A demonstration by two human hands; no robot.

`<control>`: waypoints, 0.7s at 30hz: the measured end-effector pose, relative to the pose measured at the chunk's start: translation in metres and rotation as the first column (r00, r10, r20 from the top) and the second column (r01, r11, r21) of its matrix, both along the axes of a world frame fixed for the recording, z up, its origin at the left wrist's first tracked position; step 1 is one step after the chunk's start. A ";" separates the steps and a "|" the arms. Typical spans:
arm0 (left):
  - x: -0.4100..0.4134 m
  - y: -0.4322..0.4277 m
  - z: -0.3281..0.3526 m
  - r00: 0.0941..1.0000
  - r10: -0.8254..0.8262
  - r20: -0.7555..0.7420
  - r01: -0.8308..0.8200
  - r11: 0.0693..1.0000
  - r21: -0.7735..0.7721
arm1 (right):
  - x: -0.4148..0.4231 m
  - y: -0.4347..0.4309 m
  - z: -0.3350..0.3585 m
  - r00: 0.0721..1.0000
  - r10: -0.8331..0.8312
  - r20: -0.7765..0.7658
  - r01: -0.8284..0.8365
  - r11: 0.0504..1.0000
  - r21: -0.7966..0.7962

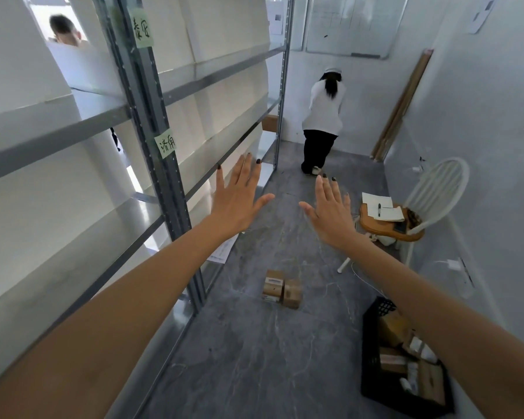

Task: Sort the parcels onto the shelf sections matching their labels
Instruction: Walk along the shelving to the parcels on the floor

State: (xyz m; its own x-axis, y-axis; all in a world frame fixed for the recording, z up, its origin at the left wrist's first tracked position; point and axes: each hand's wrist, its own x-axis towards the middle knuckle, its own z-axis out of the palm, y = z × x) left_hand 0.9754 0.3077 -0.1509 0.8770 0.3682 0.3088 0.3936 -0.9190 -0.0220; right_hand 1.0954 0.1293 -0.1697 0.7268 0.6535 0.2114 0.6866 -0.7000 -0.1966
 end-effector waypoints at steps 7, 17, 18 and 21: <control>0.040 0.024 -0.015 0.998 -0.035 -0.059 0.036 0.999 0.011 | 0.043 0.019 -0.014 0.999 -0.038 -0.039 0.037 0.999 -0.010; 0.101 0.079 -0.012 0.992 -0.126 -0.030 0.128 0.990 0.054 | 0.093 0.087 -0.005 0.998 -0.061 0.015 0.061 0.998 0.004; 0.106 0.084 -0.014 0.992 -0.127 -0.025 0.128 0.990 0.056 | 0.096 0.092 -0.007 0.998 -0.061 0.020 0.061 0.998 0.008; 0.121 0.100 -0.023 0.993 -0.120 0.000 0.119 0.991 0.052 | 0.104 0.105 -0.013 0.997 -0.070 0.028 0.070 0.998 -0.001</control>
State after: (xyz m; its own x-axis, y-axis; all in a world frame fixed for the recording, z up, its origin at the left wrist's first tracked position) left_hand 1.0961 0.4075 -0.1734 0.9127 0.2442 0.3277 0.2811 -0.9571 -0.0698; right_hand 1.1997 0.2345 -0.1825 0.7646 0.6018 0.2306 0.6411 -0.7468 -0.1768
